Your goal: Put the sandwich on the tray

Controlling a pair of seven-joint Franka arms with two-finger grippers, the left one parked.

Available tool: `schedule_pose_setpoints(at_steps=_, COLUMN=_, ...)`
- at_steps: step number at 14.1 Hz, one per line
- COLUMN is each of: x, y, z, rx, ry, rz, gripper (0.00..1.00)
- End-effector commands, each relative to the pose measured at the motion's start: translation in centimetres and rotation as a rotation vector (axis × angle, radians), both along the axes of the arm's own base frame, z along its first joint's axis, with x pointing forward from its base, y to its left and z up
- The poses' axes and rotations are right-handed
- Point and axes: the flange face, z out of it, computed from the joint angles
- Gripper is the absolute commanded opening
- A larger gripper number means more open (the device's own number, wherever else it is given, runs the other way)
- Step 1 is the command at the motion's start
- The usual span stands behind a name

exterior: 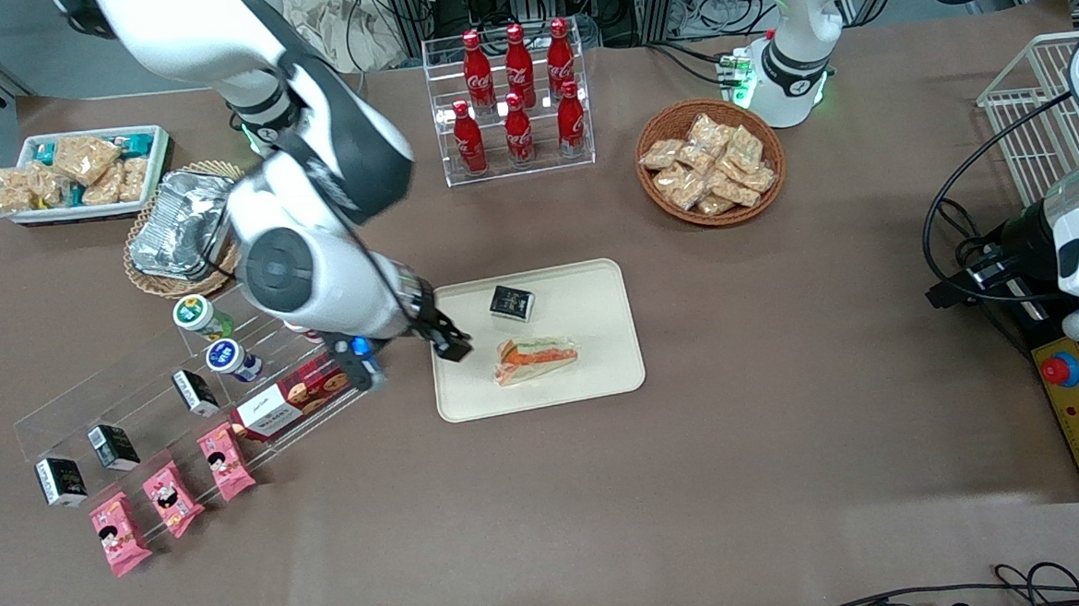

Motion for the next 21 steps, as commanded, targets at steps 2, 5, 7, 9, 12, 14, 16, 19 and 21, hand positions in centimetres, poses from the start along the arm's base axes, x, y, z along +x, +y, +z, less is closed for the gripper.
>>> schedule_pose_setpoints(at_steps=2, x=-2.4, y=-4.8, z=5.5, rx=-0.080, ry=-0.116, rz=0.321, gripper=0.97)
schedule_pose_setpoints(at_steps=5, x=-2.6, y=-9.2, z=9.1, rx=-0.068, ry=-0.198, rz=0.407, gripper=0.97)
schedule_pose_setpoints(at_steps=7, x=-2.6, y=-13.0, z=9.9, rx=-0.089, ry=-0.231, rz=0.538, gripper=0.97)
schedule_pose_setpoints(at_steps=9, x=-3.4, y=-15.8, z=10.5, rx=-0.090, ry=-0.259, rz=0.644, gripper=0.97)
schedule_pose_setpoints(at_steps=12, x=-4.4, y=-17.5, z=11.5, rx=-0.194, ry=-0.274, rz=0.783, gripper=0.97)
schedule_pose_setpoints(at_steps=14, x=-4.9, y=-18.0, z=11.8, rx=-0.197, ry=-0.279, rz=0.819, gripper=0.97)
schedule_pose_setpoints(at_steps=16, x=-4.2, y=-20.3, z=11.8, rx=-0.196, ry=-0.283, rz=0.844, gripper=0.97)
schedule_pose_setpoints(at_steps=19, x=-2.9, y=-24.1, z=11.4, rx=-0.197, ry=-0.282, rz=0.855, gripper=0.97)
schedule_pose_setpoints(at_steps=21, x=-2.3, y=-26.6, z=11.8, rx=-0.203, ry=-0.287, rz=0.814, gripper=0.97)
